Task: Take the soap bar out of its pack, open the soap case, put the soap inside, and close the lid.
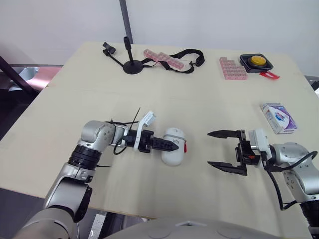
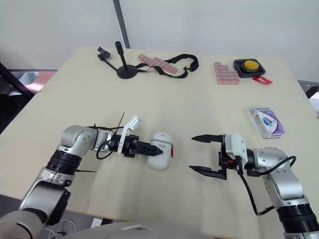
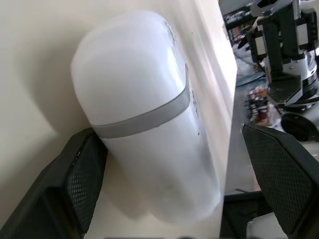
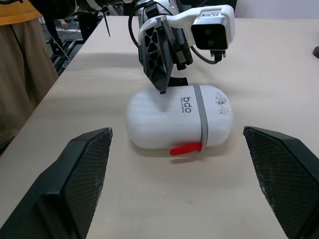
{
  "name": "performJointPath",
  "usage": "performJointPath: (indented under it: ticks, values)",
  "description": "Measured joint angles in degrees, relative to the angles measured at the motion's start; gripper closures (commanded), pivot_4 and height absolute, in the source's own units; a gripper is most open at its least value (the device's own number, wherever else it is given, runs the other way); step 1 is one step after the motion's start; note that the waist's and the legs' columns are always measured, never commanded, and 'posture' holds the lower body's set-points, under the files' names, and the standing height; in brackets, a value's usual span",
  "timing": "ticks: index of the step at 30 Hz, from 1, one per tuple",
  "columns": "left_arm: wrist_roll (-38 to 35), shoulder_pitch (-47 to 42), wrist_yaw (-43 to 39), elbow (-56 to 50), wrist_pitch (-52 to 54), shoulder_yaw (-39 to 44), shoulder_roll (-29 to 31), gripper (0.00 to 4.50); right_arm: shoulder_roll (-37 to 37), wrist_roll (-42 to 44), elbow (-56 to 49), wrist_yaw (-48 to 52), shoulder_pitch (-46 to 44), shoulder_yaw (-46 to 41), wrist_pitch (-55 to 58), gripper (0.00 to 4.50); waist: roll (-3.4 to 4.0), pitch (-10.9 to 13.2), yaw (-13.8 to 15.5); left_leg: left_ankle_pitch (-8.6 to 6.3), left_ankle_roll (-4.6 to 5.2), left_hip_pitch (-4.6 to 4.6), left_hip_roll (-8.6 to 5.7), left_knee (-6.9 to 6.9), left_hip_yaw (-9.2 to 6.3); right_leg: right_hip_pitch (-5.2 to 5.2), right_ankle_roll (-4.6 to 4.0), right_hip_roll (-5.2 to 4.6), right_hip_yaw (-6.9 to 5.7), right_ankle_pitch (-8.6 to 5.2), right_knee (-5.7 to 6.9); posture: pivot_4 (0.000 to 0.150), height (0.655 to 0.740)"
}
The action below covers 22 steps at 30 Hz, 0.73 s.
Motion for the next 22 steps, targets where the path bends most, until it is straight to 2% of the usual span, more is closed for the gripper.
performJointPath:
  ticks: [7, 10, 12, 16, 22]
  values:
    - [8.04, 2.59, -6.71, -2.89, -16.49, -1.61, 8.26, 0.02, 0.04, -0.01, 1.95, -0.72, -0.28, -0.05, 0.46, 0.00, 0.03, 0.03, 0.13, -0.01, 0.01, -0.23, -0.02, -0.15, -0.02, 0.04, 0.01, 0.21, -0.14, 0.00, -0.31, 0.150, 0.7400]
    - [14.88, 6.38, -10.22, -4.31, -33.25, -1.61, 10.33, 0.02, 0.21, -0.06, 2.26, -1.71, 0.85, -0.24, 0.45, 0.00, 0.02, 0.04, 0.79, -0.10, 0.09, -0.44, -0.01, -0.12, -0.06, 0.03, 0.03, 0.20, -0.47, 0.00, -0.45, 0.150, 0.7400]
    - [18.59, 8.92, -10.83, -4.32, -43.70, -0.79, 10.17, 0.02, 0.88, -0.26, 2.40, -2.65, 1.45, -0.58, -0.32, 0.00, 0.02, 0.04, 1.27, -0.12, 0.12, -0.52, -0.01, -0.09, -0.07, 0.00, 0.06, 0.15, -0.63, -0.02, -0.45, 0.150, 0.7400]
    - [20.87, 13.96, -8.94, -4.56, -56.79, 3.44, 7.67, 0.02, 1.42, -1.29, 3.94, -4.52, 3.68, -1.99, -2.49, 0.00, 0.02, 0.04, 1.61, -0.13, 0.15, -0.78, 0.00, 0.10, -0.15, -0.12, 0.08, 0.06, -0.87, -0.04, -0.34, 0.150, 0.7400]
    - [23.07, 21.95, -4.26, -6.52, -62.71, 5.86, 5.82, 0.02, 2.66, -2.31, 5.67, -6.13, 7.09, -3.50, -5.92, 0.00, 0.01, 0.04, 0.96, -0.12, 0.16, -0.78, 0.00, 0.13, -0.16, -0.13, 0.10, -0.03, -0.93, -0.05, -0.28, 0.150, 0.7400]
